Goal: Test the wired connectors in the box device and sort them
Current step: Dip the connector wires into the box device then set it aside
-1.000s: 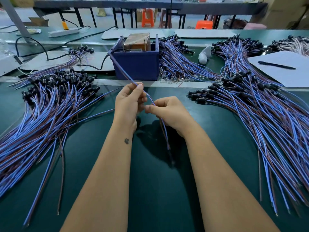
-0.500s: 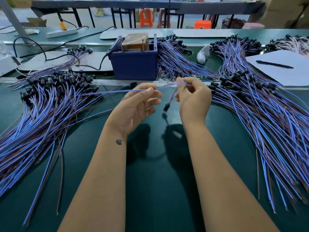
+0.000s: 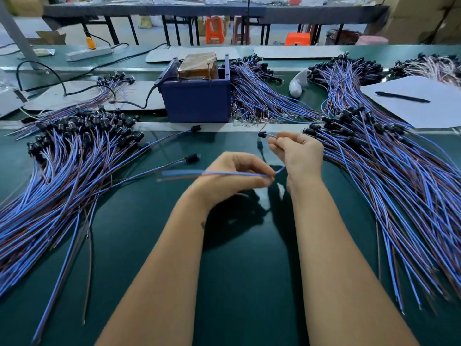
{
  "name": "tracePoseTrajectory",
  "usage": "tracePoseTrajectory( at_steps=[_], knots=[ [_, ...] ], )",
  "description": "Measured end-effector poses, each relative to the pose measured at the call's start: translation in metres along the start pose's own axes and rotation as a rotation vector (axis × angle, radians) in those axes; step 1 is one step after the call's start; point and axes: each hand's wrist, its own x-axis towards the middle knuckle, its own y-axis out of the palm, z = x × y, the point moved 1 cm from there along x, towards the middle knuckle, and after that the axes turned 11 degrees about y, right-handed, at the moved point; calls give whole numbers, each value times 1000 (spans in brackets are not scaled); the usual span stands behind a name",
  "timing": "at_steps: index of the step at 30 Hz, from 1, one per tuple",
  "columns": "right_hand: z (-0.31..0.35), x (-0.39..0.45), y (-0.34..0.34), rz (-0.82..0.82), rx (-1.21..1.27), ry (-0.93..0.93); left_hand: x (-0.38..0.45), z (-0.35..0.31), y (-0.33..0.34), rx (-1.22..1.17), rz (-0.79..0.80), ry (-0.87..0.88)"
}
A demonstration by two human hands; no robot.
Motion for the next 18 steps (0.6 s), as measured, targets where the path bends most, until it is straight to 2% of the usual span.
tracePoseTrajectory(
  at_steps=[3,7,10,15,18],
  knots=[
    [4,8,-15,-46,-213,-52,4,2,18,224,125,23],
    [8,14,-33,-105,-450,-119,8,2,42,435,110,149],
    [17,17,-47,-129,-666,-188,8,1,63,493,79,232],
    [44,19,-73,-176,-972,-307,6,-3,102,568,242,294],
    [56,20,-89,-292,-1127,-300,8,-1,105,559,250,263]
  ],
)
